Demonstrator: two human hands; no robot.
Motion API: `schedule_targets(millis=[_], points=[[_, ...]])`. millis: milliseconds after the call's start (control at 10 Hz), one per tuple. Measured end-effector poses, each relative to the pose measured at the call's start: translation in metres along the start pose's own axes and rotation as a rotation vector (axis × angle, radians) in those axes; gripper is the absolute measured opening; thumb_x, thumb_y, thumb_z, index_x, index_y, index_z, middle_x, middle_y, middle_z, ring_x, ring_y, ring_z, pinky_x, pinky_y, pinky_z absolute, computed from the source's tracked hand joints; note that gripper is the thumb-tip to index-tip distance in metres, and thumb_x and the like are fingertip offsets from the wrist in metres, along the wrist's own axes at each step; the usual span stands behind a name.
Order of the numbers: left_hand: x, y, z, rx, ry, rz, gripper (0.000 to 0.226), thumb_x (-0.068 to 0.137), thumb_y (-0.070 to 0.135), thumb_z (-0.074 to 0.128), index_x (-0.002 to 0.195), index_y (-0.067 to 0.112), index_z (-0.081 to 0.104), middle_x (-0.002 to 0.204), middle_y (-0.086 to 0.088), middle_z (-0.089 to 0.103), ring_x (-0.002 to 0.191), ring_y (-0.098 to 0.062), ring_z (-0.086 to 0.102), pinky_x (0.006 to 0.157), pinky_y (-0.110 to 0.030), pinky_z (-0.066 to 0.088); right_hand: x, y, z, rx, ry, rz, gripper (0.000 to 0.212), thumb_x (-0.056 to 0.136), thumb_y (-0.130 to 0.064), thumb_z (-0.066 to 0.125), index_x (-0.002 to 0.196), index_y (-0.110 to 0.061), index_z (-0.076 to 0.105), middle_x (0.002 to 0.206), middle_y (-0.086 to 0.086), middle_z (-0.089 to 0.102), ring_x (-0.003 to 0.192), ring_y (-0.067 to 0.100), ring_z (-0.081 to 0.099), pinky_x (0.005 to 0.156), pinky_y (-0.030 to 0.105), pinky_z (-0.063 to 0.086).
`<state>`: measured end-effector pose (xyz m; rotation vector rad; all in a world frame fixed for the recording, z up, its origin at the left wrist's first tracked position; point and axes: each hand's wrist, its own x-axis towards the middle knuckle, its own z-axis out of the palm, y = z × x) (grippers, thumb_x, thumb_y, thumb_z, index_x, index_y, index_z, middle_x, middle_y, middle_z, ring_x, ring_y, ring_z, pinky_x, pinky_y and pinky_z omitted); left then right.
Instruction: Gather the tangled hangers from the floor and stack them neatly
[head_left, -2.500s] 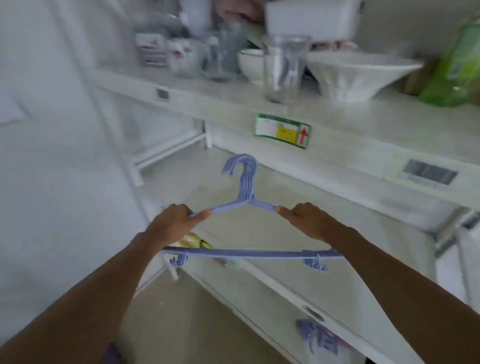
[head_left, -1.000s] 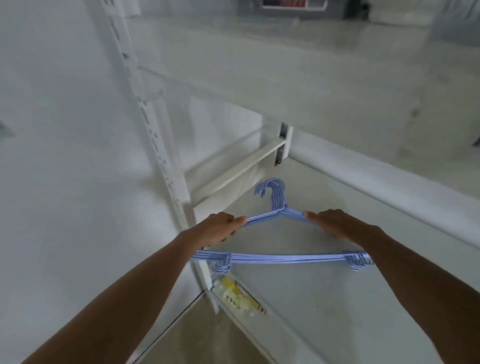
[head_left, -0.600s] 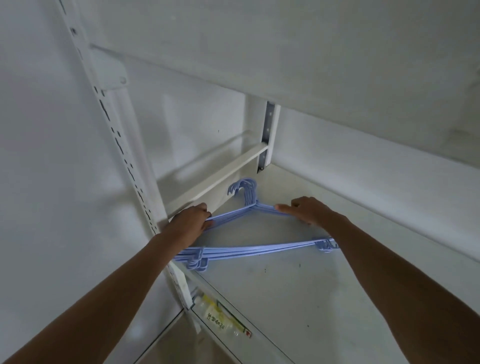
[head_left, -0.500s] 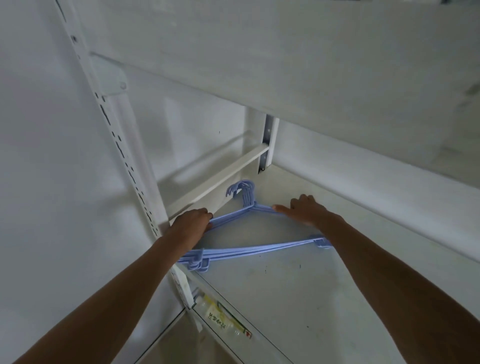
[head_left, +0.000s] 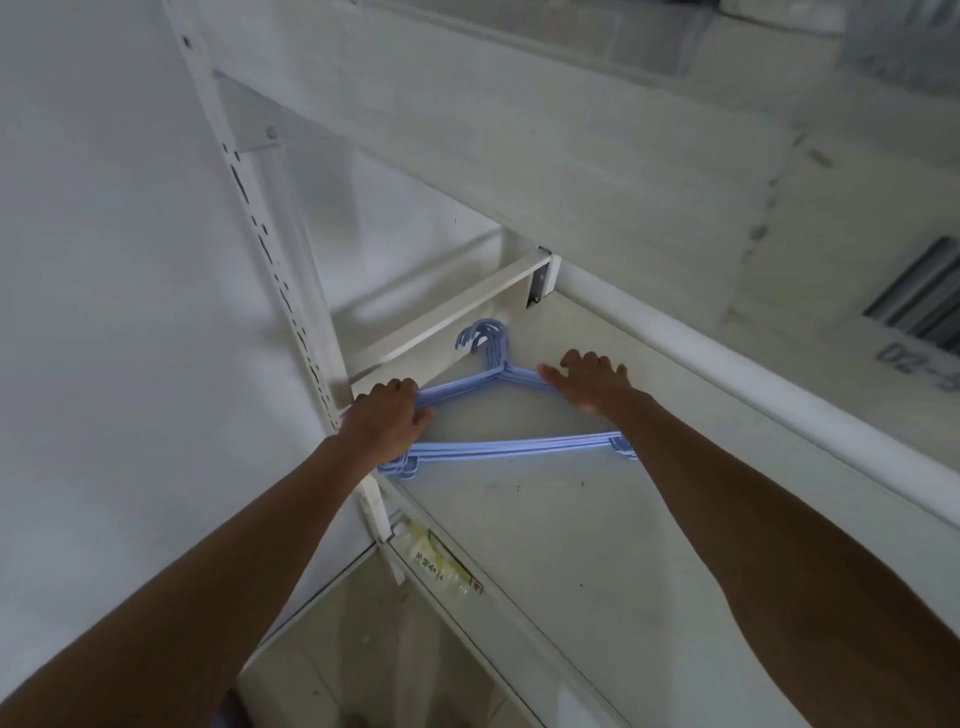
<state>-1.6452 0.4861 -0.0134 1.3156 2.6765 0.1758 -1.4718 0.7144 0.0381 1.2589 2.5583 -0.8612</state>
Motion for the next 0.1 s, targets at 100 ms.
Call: schedule_targets(millis=[100], points=[[-0.0240,0.0042,-0.0053,0.067,0.117,-0.017,0.051,0.100,0.045,0.048,0.134,0.007,0.047,0.129,-0.014,0.059,0.116,-0.034,0.058,0.092,-0.045,0.051,-0.0292,-0.0101,-0.0086,0.074,0.015,-0.051,0.060,0.110,-0.043,0.034,0.157,-0.006,0.031,0.164,0.017,0.030,0.151,0.028,0.027,0.094,0.025,0.015]])
